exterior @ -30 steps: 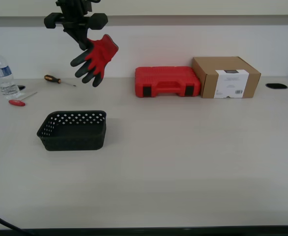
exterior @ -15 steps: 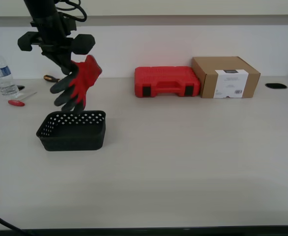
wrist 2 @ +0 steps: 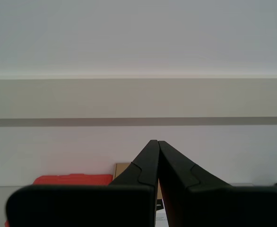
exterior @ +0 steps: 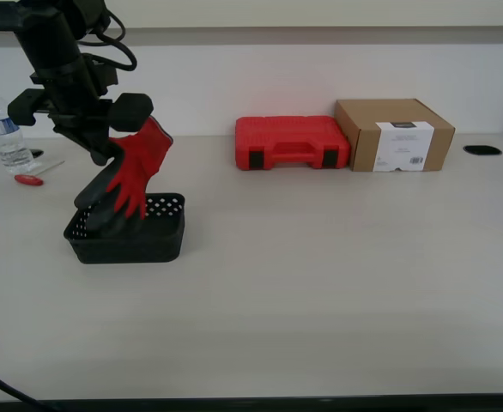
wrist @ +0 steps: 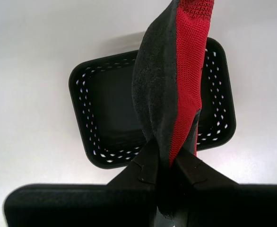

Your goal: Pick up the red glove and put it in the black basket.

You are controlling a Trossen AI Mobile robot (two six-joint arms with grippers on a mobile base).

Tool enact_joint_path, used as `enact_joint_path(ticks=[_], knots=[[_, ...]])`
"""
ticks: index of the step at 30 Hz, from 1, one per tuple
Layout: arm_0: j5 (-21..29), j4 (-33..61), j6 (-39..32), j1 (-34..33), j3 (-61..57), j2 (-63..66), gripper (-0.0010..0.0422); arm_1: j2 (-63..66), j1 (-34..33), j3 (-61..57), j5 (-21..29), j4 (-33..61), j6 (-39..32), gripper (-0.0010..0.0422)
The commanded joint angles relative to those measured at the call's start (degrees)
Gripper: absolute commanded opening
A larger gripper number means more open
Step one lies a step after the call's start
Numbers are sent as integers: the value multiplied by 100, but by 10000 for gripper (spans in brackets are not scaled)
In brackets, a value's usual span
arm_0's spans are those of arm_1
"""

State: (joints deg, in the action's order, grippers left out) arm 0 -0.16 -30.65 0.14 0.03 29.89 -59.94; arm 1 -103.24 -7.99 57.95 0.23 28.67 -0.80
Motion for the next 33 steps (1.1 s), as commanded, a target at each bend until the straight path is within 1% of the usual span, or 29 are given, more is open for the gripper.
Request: enact_joint_path(ticks=[1,3,6,7,10,13,17,19,23,33], knots=[[2,-13,-15,2,7,0,0,0,13,2,-7,-7,11,0],[2,-13,-15,2,4,0,0,-2,22,2,-11,-7,7,0],[2,-13,-15,2,7,0,0,-68,46,-28,-240,330,-22,-1],[2,-15,-15,2,7,0,0,-79,50,-168,-240,280,-70,-1],[2,-13,-15,2,4,0,0,-83,68,-669,-238,-463,-57,-1],[2,-15,-15,2,7,0,0,-92,96,-697,-236,-660,-31,-1],[2,-13,-15,2,7,0,0,-518,173,-511,101,-688,31,-1],[2,-17,-15,2,7,0,0,-966,175,-411,188,-693,35,-1],[2,-17,-15,0,4,0,0,-1628,175,-227,181,-866,37,0],[2,-15,-15,0,4,0,0,-1609,195,164,251,-767,35,0]])
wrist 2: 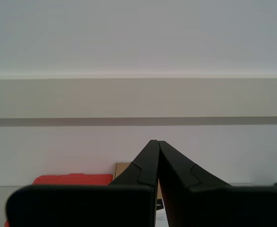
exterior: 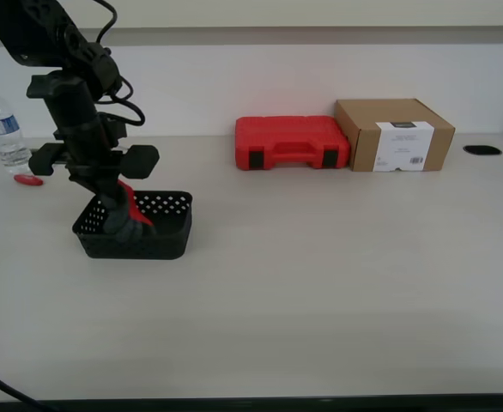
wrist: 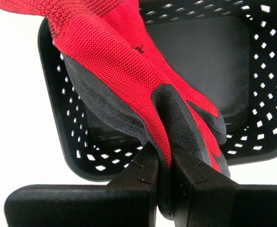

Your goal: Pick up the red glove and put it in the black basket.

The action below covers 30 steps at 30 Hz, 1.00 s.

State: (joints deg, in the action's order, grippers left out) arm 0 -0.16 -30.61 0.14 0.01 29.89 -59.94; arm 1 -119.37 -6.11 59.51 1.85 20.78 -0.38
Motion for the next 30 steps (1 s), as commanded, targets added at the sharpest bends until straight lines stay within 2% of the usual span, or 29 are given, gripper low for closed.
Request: enact_joint_path(ticks=[1,2,5,7,9,12,15,21,28,30], knots=[[2,-17,-15,4,4,0,0,4,11,7,188,28,-7,4],[0,-17,-15,4,4,0,0,4,13,7,201,22,-11,15],[2,-17,-15,4,7,0,0,-42,20,7,179,15,46,89],[2,-17,-15,4,4,0,0,-39,24,13,177,11,120,167],[2,-17,-15,4,4,0,0,-39,24,13,105,17,234,226],[2,-20,-15,2,4,0,0,-39,24,13,31,66,306,283],[2,-17,-15,4,7,0,0,-28,17,13,33,332,369,286],[2,-15,-15,4,4,0,0,61,17,166,33,750,385,238],[2,-13,-15,4,7,0,0,949,17,848,24,1161,363,266],[2,-15,-15,4,7,0,0,1143,17,990,28,1340,363,261]])
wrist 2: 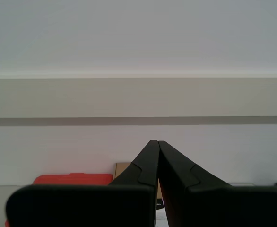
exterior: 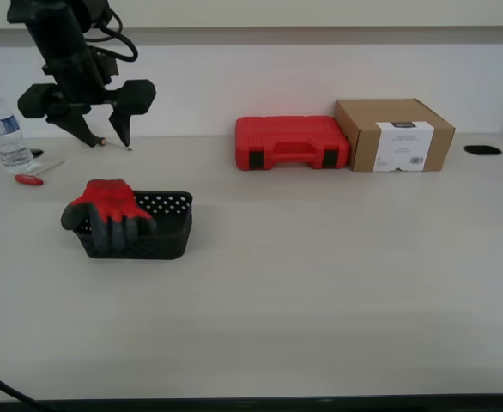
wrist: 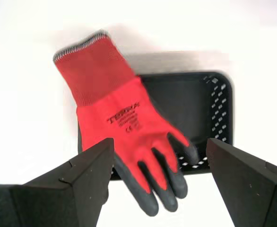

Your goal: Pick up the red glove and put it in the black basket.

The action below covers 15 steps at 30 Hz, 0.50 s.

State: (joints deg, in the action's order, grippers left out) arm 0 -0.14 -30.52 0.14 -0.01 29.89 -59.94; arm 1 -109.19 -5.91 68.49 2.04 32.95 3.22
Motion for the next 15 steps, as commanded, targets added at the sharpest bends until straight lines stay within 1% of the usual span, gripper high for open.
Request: enact_joint_path(ticks=[1,6,15], knots=[[0,-26,-15,7,7,0,0,203,-2,162,9,188,0,254],[0,-26,-15,4,7,0,1,557,-9,584,20,184,24,222],[0,26,-15,7,7,0,1,1550,-7,2221,11,155,22,219]])
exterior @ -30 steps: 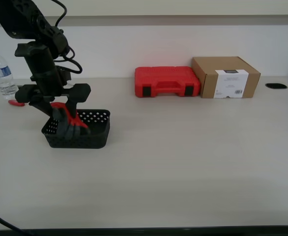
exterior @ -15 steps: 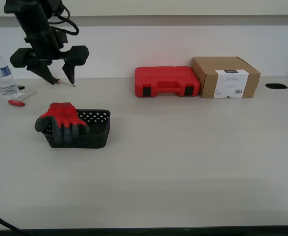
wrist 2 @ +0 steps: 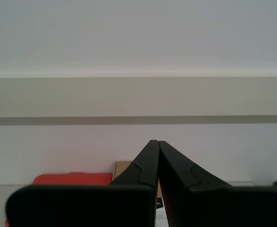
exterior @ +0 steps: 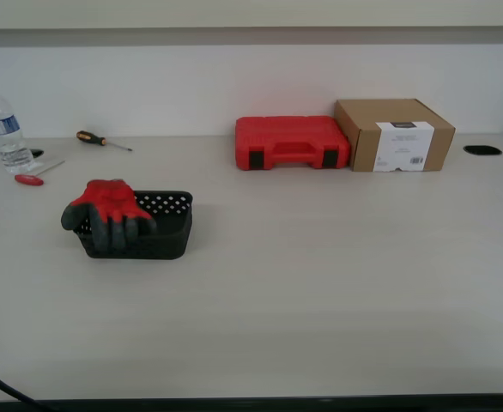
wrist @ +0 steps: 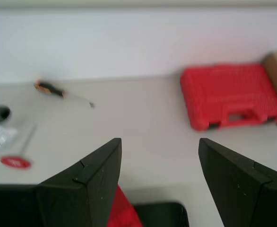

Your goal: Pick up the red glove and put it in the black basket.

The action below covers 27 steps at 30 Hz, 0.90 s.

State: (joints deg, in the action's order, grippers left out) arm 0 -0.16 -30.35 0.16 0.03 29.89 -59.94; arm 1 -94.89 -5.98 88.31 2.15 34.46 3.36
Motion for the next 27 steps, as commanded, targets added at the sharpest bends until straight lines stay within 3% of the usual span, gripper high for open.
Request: enact_joint_path(ticks=[1,10,27], knots=[[2,44,-17,2,7,0,0,208,0,433,0,4,7,220],[2,90,-17,2,7,0,0,339,0,1390,0,-7,7,220],[2,90,-17,2,7,0,1,339,0,1445,0,-4,7,220]])
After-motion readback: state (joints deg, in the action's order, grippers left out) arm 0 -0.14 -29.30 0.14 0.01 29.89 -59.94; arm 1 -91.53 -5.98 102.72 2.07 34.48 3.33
